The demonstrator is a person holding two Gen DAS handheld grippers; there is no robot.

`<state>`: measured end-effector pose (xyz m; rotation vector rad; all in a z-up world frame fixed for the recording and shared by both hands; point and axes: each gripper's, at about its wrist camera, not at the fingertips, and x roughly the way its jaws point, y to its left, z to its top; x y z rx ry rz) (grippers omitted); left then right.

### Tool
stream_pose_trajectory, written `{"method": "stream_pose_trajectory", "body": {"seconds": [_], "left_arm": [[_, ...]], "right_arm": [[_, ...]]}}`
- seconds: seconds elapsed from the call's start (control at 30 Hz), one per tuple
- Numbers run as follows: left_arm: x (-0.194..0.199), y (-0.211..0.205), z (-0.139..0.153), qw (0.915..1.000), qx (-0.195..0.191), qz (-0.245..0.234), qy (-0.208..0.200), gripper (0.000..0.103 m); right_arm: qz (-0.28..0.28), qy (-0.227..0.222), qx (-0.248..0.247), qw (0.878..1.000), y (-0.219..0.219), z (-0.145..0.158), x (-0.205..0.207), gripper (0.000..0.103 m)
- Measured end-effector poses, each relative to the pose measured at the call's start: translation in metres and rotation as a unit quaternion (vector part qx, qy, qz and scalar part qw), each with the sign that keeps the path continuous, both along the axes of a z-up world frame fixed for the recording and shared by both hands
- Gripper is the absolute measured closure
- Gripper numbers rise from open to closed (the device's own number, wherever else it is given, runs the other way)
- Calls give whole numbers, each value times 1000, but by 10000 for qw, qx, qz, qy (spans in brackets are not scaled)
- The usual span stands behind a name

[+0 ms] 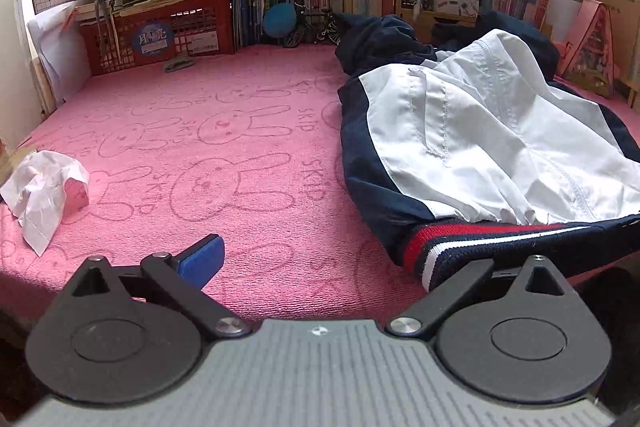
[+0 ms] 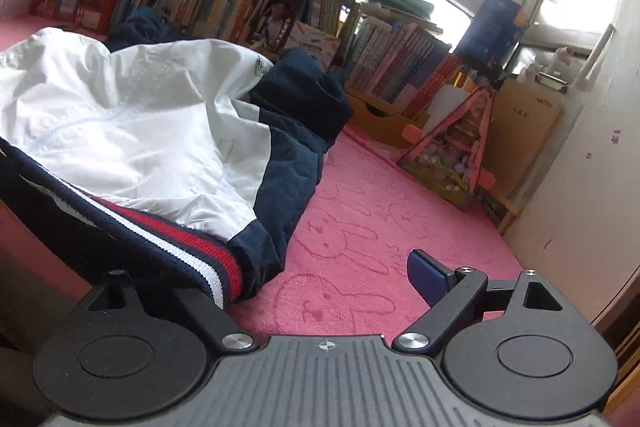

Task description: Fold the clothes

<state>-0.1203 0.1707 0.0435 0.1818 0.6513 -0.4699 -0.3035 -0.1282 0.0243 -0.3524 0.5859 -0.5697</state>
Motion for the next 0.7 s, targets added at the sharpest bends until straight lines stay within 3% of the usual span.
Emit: {"method": "stream_pose_trajectory", "body": {"seconds": [0.1, 0.17, 0.27, 0.37, 0.43, 0.53, 0.57, 0.67, 0.7], "left_arm": [[-6, -11, 1, 9993, 242, -263, -85, 0], [-10, -15, 2, 9983, 290, -500, -64, 4], [-10, -5, 4, 9927, -249, -1103, 423, 4], [-16, 4, 13, 9811, -833, -1577, 755, 4], [-18, 11, 25, 9698, -1385, -1834, 819, 3], [-15, 19, 48, 9467, -2357, -2086, 691, 0], [-12, 18, 56, 9435, -2520, -2076, 566, 0], [-2, -3, 64, 9537, -2351, -1869, 132, 0], [4, -15, 59, 9609, -2146, -1745, 96, 0]], "right_arm": [[-141, 290, -839, 9960, 4, -11, -4, 1], [-144, 396, -1031, 9938, 7, -11, -3, 1], [319, 51, 670, 9972, -17, 15, -13, 4], [806, -239, 2240, 9710, -42, 40, -25, 4], [925, -229, 2470, 9643, -52, 54, -32, 4], [1059, -62, 2281, 9678, -62, 73, -42, 3], [1144, -29, 2231, 9680, -63, 79, -46, 3], [1526, -143, 1938, 9690, -60, 98, -60, 0], [1637, -210, 1821, 9693, -58, 104, -65, 0]]}}
